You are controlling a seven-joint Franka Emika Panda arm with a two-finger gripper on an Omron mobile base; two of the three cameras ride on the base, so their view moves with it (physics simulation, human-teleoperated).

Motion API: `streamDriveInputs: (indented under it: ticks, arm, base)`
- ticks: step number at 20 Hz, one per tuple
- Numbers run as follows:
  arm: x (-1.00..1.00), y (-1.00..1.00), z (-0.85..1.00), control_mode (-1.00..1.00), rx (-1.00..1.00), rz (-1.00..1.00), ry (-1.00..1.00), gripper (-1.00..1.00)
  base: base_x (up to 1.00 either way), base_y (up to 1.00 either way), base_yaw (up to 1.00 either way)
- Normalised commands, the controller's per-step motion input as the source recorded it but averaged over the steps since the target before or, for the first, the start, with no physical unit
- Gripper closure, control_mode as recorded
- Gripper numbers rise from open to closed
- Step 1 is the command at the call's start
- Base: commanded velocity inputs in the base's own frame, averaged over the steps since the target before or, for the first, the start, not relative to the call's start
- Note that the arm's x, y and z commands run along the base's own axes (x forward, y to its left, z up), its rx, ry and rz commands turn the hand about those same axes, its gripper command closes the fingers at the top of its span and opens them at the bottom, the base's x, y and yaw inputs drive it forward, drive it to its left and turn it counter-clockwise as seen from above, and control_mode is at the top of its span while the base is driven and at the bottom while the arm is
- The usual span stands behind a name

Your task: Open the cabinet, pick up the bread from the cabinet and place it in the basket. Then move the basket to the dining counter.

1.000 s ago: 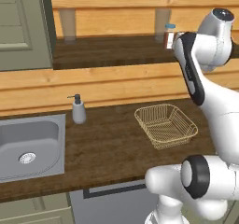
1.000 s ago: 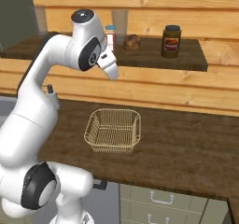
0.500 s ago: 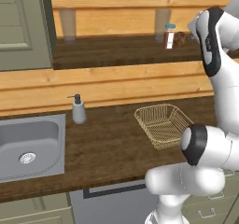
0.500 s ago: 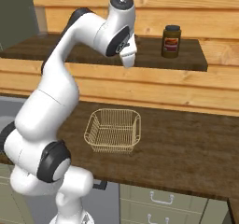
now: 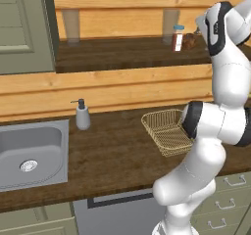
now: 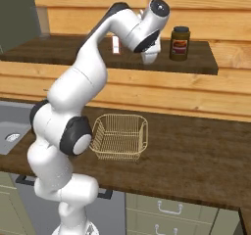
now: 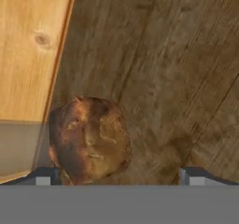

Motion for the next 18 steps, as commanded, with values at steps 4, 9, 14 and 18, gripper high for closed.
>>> streamDriveInputs:
  ticks: [4,9,14,18]
  arm:
    - [0.76,-0.01,0.0,-1.0,0.02,0.12,0.0,-1.0]
    - [0.26,-0.12,0.0,-1.0,0.0,0.03,0.0,-1.0]
    - [0.04,-0.01,-0.09,-1.0,0.0,0.0,0.0,-1.0]
    - [-0.01,0.25,-0.24,-1.0,0.0,0.0,0.0,-1.0]
  base:
    - [0.0,0.0,0.0]
    - [0.0,0.0,0.0]
    - [0.0,0.0,0.0]
    - [0.0,0.0,0.0]
